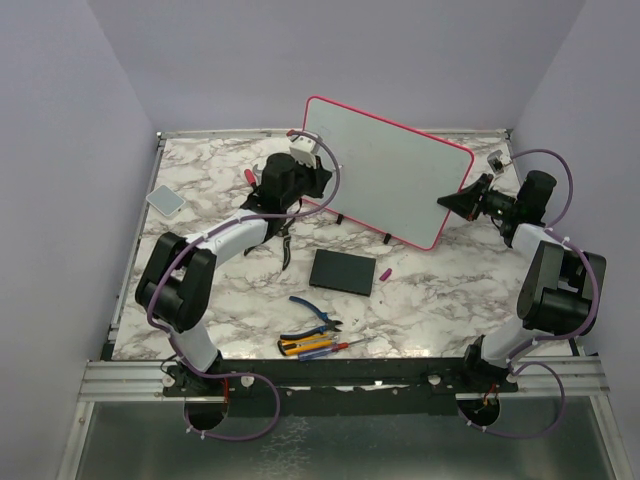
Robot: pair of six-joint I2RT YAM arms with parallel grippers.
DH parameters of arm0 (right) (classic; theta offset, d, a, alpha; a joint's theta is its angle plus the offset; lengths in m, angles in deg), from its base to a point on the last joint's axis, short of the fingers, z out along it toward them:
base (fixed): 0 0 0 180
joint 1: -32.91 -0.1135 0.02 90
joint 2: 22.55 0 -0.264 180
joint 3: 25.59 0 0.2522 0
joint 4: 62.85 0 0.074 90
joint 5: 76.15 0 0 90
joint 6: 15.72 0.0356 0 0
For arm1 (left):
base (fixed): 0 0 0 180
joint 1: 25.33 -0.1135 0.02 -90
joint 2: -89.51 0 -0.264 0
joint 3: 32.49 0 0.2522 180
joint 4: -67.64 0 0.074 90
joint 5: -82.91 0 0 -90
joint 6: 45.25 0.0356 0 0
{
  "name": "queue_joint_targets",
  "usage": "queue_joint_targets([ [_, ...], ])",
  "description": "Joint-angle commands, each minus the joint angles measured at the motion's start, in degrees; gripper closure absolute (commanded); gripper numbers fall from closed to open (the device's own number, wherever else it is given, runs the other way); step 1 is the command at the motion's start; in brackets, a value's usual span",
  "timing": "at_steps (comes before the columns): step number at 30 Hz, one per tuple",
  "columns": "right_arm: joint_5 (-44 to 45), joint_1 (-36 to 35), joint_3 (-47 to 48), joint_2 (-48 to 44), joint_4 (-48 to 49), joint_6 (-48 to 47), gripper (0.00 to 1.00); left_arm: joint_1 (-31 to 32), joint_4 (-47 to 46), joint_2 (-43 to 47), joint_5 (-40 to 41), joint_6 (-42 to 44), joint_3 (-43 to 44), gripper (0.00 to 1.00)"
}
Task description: Write a sentence on the whiteboard
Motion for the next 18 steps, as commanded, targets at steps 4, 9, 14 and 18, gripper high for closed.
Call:
queue_joint_targets([
  [4,5.1,-0.2,-1.2,1.6,-2.2,-1.8,0.99,-1.0,-0.7,1.9,1.3,-0.3,0.8,1.0],
  [9,5.2,-0.2,-1.3,1.6,-2.3,-1.8,0.99,-0.9,-0.8,3.1,-0.8,0.2,0.3,1.0],
  [14,5.2,-0.2,-1.1,1.7,-2.3,-1.7,1.0,-0.6,0.1,6.7,-1.2,1.0,-1.5,1.0],
  [18,5.1,-0.2,-1.1,1.7,-2.4,-1.8,0.99,0.5,1.2,8.4,-1.9,0.7,-2.8,1.0],
])
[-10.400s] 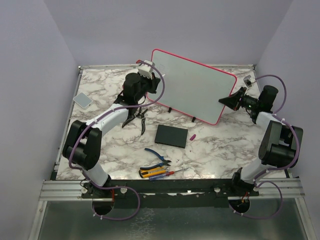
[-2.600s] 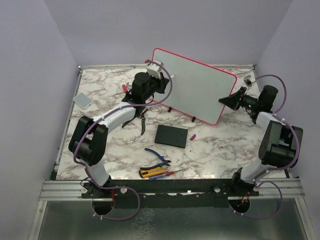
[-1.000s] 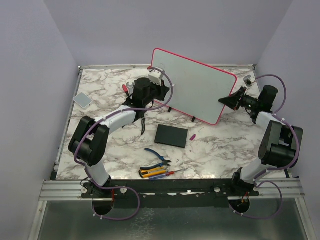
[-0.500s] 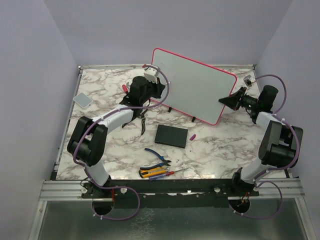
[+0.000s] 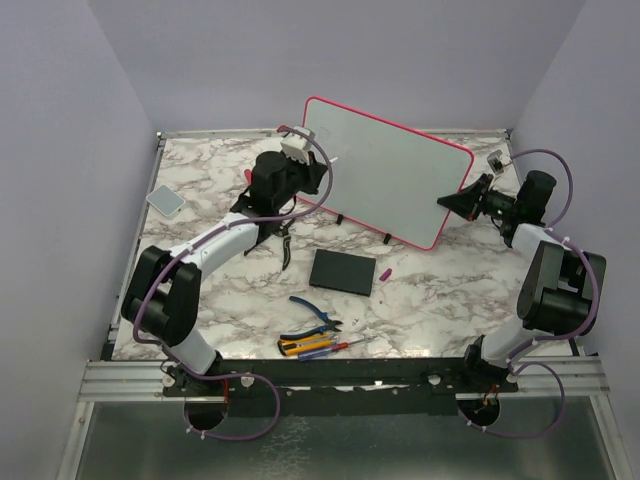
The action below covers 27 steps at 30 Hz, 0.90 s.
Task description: Write a sentence on the whiteboard
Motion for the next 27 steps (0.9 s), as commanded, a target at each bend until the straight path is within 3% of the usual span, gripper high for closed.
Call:
queue_joint_targets([
  [1,5.1,-0.2,-1.1,1.8,-2.4,-1.7,0.99,1.6,0.6,3.7,-1.8,0.5,-1.7,1.0],
  [12,4.9,-0.2,-1.3,1.6,-2.2,-0.1,1.0,5.9,1.4,-1.2,-1.3,0.6,3.2,1.0],
  [27,4.9,-0.2,-1.3,1.7,-1.8,0.0,0.99,6.2,2.1,-6.7,3.5,0.1,8.2,1.0],
])
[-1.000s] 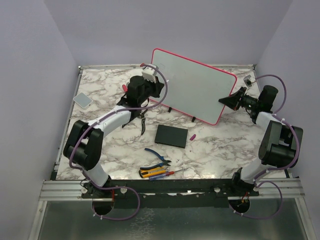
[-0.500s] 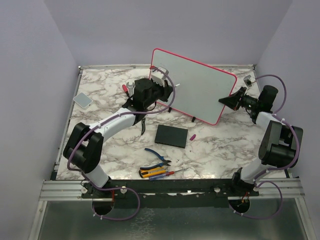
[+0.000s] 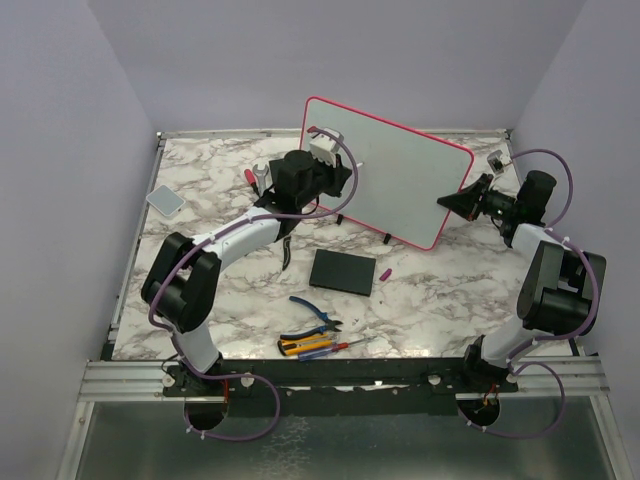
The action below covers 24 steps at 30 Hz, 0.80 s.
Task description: Write a sentence on the whiteboard
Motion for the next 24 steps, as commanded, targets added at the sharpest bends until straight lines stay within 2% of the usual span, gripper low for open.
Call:
queue_joint_targets([
  [1,5.0,-0.2,-1.3,1.8,-2.0,-0.4,0.99,0.2,0.8,-1.0,2.7,0.2,1.6,1.0],
  [11,4.9,-0.2,-1.2,1.8,-2.1,-0.4,0.99,0.9,0.5,-2.6,-0.3,-0.1,3.1,1.0],
  [24,4.8,-0.2,-1.1,1.8,-2.1,-0.3,0.99,1.1,-0.4,-2.3,1.4,-0.8,4.1,1.0],
])
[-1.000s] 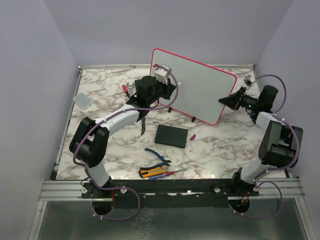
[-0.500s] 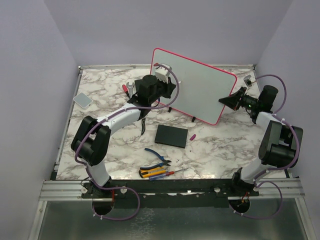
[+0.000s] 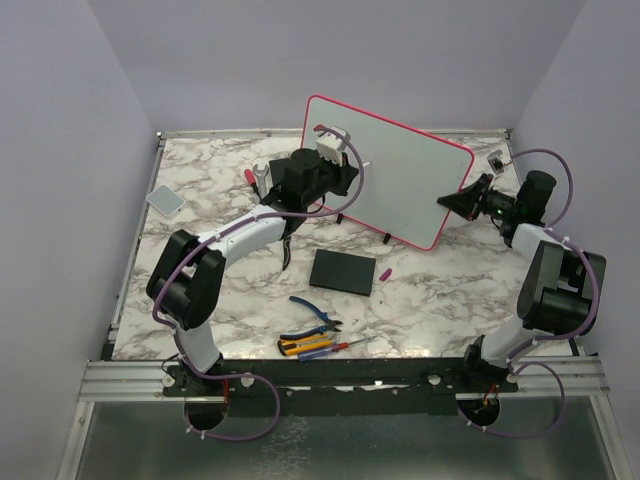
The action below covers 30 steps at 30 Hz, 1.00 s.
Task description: Write a sentence on the whiteboard
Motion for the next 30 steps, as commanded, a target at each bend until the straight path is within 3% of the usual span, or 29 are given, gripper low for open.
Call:
queue_joint_targets([
  [1,4.5,-0.2,-1.1,1.8,-2.2,-1.1,0.99,0.1,-0.7,-0.1,2.1,-0.4,1.3,1.0],
  [7,4.5,-0.2,-1.1,1.7,-2.1,-1.0,0.99,-0.5,-0.7,1.1,5.6,-1.3,0.5,1.0],
  [30,4.6,-0.4,-1.0,1.8,-2.4,-1.1,0.99,-1.1,-0.7,2.8,6.3,-1.8,-4.2,1.0],
])
